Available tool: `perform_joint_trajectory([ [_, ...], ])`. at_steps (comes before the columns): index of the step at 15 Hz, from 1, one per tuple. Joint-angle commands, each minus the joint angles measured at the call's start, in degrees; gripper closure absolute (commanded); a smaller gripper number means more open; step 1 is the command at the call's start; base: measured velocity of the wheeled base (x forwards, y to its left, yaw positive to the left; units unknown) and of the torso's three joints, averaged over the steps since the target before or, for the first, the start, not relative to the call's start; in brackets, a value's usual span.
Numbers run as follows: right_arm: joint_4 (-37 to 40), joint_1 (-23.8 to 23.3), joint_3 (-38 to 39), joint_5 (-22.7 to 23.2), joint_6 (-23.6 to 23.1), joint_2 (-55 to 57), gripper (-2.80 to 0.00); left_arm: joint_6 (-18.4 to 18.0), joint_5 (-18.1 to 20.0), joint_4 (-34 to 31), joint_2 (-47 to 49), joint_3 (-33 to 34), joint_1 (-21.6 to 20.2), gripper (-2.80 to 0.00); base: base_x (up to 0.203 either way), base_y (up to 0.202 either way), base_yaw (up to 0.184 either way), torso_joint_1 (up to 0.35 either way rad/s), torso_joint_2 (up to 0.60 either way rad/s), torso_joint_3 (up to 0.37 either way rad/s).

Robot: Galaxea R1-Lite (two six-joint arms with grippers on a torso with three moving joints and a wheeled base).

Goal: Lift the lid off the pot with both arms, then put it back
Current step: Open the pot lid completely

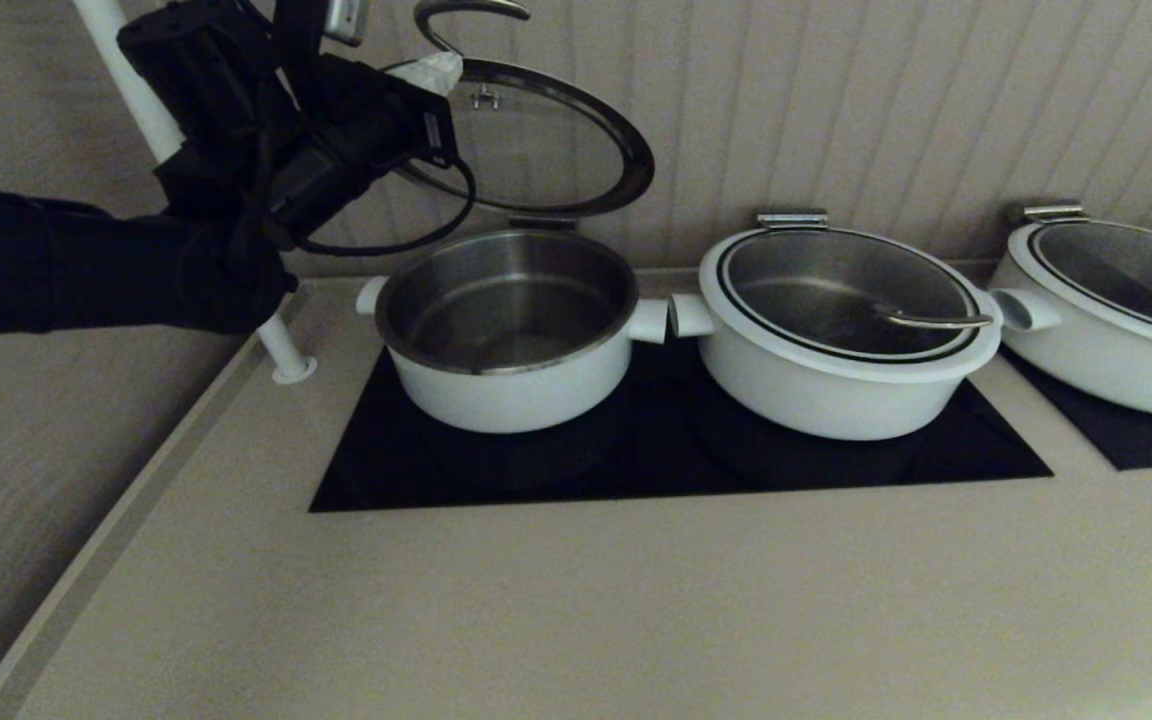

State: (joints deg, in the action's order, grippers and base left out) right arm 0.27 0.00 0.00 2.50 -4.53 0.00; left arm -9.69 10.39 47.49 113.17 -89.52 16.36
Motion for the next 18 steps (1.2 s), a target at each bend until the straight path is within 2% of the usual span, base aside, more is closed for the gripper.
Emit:
perform_joint_trajectory([
  [1, 0.0, 0.0, 0.0, 0.05, -0.04, 0.09, 0.0, -0.11, 0.23, 1.81, 1.6, -0.39, -0.01, 0.0, 0.0, 0.0, 0.0, 0.0, 0.0, 0.0],
  [3, 0.0, 0.0, 0.0, 0.07, -0.04, 0.09, 0.0, -0.15, 0.16, 4.61, 2.93, -0.4, -0.01, 0.0, 0.0, 0.0, 0.0, 0.0, 0.0, 0.0],
  [6, 0.0, 0.0, 0.0, 0.05, -0.04, 0.09, 0.0, -0.15, -0.03, 4.89, 4.35, -1.8, -0.01, 0.0, 0.0, 0.0, 0.0, 0.0, 0.0, 0.0],
  [10, 0.0, 0.0, 0.0, 0.05, -0.04, 0.09, 0.0, -0.13, -3.12, 6.53, 8.04, -9.29, -0.01, 0.0, 0.0, 0.0, 0.0, 0.0, 0.0, 0.0],
  [13, 0.0, 0.0, 0.0, 0.05, -0.04, 0.09, 0.0, -0.31, -3.7, 6.57, 9.25, -12.92, -0.02, 0.0, 0.0, 0.0, 0.0, 0.0, 0.0, 0.0],
  [18, 0.0, 0.0, 0.0, 0.05, -0.04, 0.12, 0.0, -0.59, -3.62, 5.99, 6.39, -12.52, -0.01, 0.0, 0.0, 0.0, 0.0, 0.0, 0.0, 0.0],
])
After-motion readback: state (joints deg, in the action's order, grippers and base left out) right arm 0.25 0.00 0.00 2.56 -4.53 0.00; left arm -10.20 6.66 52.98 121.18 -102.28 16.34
